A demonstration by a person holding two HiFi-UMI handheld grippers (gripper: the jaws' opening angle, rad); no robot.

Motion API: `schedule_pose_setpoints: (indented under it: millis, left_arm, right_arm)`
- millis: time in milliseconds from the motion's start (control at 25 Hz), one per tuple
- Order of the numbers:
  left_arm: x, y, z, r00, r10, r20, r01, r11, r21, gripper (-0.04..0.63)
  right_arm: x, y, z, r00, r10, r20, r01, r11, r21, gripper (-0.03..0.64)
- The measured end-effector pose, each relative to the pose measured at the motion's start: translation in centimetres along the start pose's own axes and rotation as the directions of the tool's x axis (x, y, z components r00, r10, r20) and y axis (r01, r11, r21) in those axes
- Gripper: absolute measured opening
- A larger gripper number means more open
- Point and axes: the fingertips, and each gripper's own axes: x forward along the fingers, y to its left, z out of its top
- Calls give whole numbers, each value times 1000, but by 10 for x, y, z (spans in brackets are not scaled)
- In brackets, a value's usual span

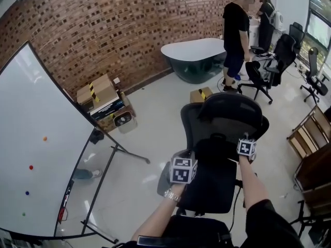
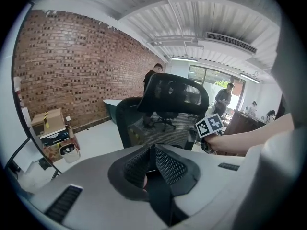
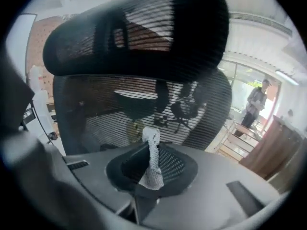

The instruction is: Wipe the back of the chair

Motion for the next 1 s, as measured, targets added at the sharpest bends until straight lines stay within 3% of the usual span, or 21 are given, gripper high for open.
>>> schedule_pose_setpoints:
  millis: [160, 280, 360, 440, 520, 600, 680, 840, 1000]
  left_arm:
    - [4, -8, -1, 1000, -14, -10, 14, 1000, 5, 40]
    - [5, -2, -2, 1000, 3, -11, -3, 1000, -3, 40]
    - [3, 5, 0, 1000, 17, -8, -17, 1000, -14, 40]
    - [0, 12, 2, 1000, 30, -5, -30, 999, -25, 40]
    - [-5, 17, 4, 999, 44, -3, -44, 999, -31, 40]
    - [-12, 21, 2, 998, 61, -6, -62, 998, -33, 40]
    - [-21, 26, -5, 996, 85, -18, -86, 996, -33, 40]
    - [-32, 45, -15, 991, 132, -37, -133, 990, -49, 40]
    - [-38, 59, -15, 987, 157, -41, -159, 985, -62, 40]
  right_arm:
    - [-1, -77, -35, 992, -86, -96, 92, 994, 57, 46]
    - [-8, -71, -47, 990, -62, -128, 76, 991, 107, 46]
    - [-9, -20, -42, 994, 31, -102, -20, 993, 112, 46]
    - [-11, 57, -27, 981, 189, -37, -185, 977, 103, 46]
    - [-16, 137, -11, 940, 340, 16, -340, 937, 80, 46]
    - [-20, 201, -5, 898, 439, 23, -439, 898, 31, 46]
    - [-23, 248, 1, 871, 492, 12, -491, 871, -24, 46]
    - [-19, 303, 3, 847, 529, -43, -531, 844, -76, 46]
    - [-9, 309, 9, 854, 517, -54, -519, 851, -73, 46]
